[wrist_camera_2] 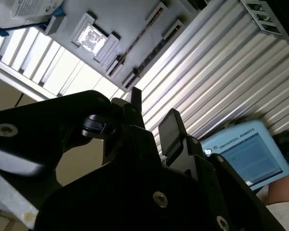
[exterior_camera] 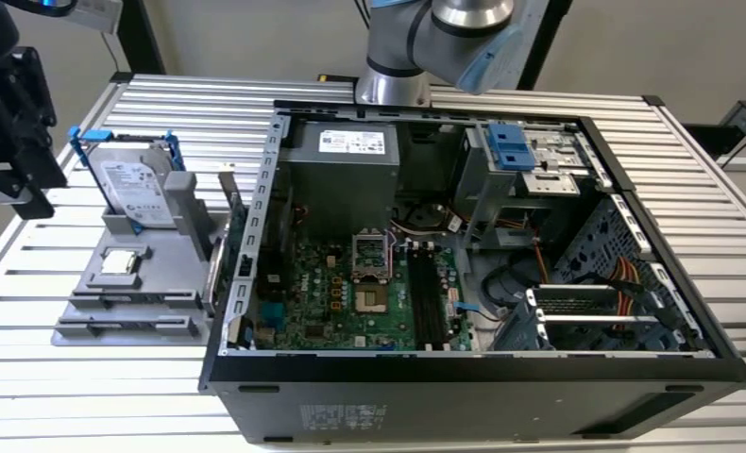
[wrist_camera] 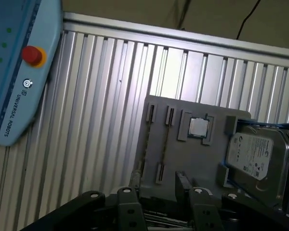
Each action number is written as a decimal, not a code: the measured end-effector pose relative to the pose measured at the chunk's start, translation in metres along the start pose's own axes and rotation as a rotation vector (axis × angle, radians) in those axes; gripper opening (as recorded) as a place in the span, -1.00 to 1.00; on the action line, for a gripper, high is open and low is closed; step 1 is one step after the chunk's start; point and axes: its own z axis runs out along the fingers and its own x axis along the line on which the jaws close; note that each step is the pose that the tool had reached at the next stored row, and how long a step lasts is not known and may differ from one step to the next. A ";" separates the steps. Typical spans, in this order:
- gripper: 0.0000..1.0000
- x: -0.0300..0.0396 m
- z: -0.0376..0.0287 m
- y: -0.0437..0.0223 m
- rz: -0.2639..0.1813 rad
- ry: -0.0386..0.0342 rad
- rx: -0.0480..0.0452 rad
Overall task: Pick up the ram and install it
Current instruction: 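Pick up the ram and move it above insertion slot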
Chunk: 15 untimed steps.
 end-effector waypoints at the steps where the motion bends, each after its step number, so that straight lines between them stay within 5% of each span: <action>1: 1.00 0.0000 0.0004 0.0000 0.015 -0.0007 -0.0003; 5: 1.00 0.0000 0.0017 -0.0001 0.059 -0.0027 0.0002; 10: 1.00 -0.0002 0.0030 0.0000 0.063 -0.0012 0.0189; 15: 1.00 -0.0003 0.0043 0.0000 0.074 -0.0013 0.0207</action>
